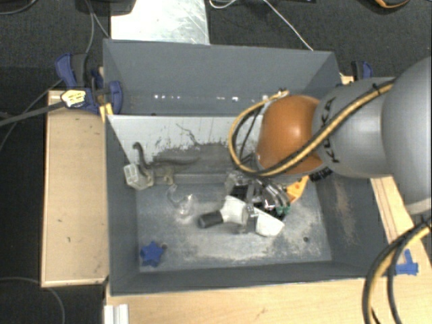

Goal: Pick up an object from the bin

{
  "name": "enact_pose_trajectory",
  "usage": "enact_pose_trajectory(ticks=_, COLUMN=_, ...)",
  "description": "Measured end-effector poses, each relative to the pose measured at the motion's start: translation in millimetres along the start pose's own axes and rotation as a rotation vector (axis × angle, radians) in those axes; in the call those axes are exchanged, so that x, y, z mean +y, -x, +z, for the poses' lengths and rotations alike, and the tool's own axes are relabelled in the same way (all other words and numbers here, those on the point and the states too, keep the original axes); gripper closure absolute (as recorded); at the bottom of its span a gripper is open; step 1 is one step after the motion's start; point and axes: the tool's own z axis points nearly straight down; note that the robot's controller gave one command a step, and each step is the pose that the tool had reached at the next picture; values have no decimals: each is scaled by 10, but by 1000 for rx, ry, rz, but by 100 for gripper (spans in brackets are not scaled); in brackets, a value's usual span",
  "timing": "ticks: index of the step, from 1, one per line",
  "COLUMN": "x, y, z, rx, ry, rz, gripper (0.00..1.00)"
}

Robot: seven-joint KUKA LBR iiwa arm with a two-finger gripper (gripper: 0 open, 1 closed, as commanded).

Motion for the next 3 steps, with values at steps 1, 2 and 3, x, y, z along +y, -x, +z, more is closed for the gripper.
enact_pose_trajectory(ticks=1, x=-54, y=-247, z=-11, rx=-4, ry=1, rz=184, gripper=100)
enact_pose_trajectory(ticks=2, x=-54, y=-247, z=-11, rx=-4, ry=1, rz=184, gripper=100)
enact_pose_trajectory(ticks=3, x=-225, y=5, z=-352, rx=-7, ry=1, rz=98, gripper=100)
